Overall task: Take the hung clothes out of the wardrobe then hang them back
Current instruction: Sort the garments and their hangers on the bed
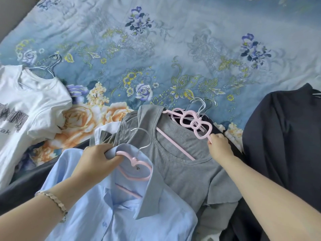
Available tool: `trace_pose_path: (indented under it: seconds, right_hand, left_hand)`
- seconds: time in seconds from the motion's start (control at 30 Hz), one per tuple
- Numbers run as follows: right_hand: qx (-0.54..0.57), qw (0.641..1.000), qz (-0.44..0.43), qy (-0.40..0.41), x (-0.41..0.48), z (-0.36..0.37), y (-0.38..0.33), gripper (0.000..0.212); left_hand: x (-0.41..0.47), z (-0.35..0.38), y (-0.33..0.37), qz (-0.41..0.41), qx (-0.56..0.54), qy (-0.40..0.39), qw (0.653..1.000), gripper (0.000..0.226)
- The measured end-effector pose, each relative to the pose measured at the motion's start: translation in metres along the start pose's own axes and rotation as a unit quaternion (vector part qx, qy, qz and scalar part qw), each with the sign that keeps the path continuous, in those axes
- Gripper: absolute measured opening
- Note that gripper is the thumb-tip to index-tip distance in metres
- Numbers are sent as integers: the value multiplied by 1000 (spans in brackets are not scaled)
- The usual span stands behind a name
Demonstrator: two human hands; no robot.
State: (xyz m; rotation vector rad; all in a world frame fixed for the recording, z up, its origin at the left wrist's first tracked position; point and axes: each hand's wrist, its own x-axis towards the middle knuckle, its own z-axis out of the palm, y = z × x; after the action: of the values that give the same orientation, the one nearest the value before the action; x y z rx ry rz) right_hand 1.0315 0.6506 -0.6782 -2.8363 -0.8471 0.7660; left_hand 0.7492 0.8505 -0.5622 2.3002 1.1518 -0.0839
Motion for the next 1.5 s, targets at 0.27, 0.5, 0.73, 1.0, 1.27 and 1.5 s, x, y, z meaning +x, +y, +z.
trace_pose_path:
  seconds: [0.27,0.5,0.73,1.0,1.27,1.5]
  right_hand:
    - [27,1000,11,-9,-6,-1,-3,17]
    - [170,986,7,0,-36,-25,-15,27]
    - [174,979,-106,-29,-100,-88,-62,37]
    - [112,946,-225,-203,-272,-126,-176,41]
    - [-2,944,-273,-187,-429,-80,-269,29]
    - [-50,960,-267,-66,-469,-68,-291,18]
  left_hand:
    - [-2,3,0,2,3,11,1000,51]
    - [-23,-13,-6,2,-10,33,999,54]
    - [-78,-59,-27,6,-33,53,998,55]
    - [-179,-145,-67,96,-101,46,989,32]
    - [-266,-202,-148,173,-79,3,982,28]
    - [-315,-220,-191,179,-85,1,980,59]
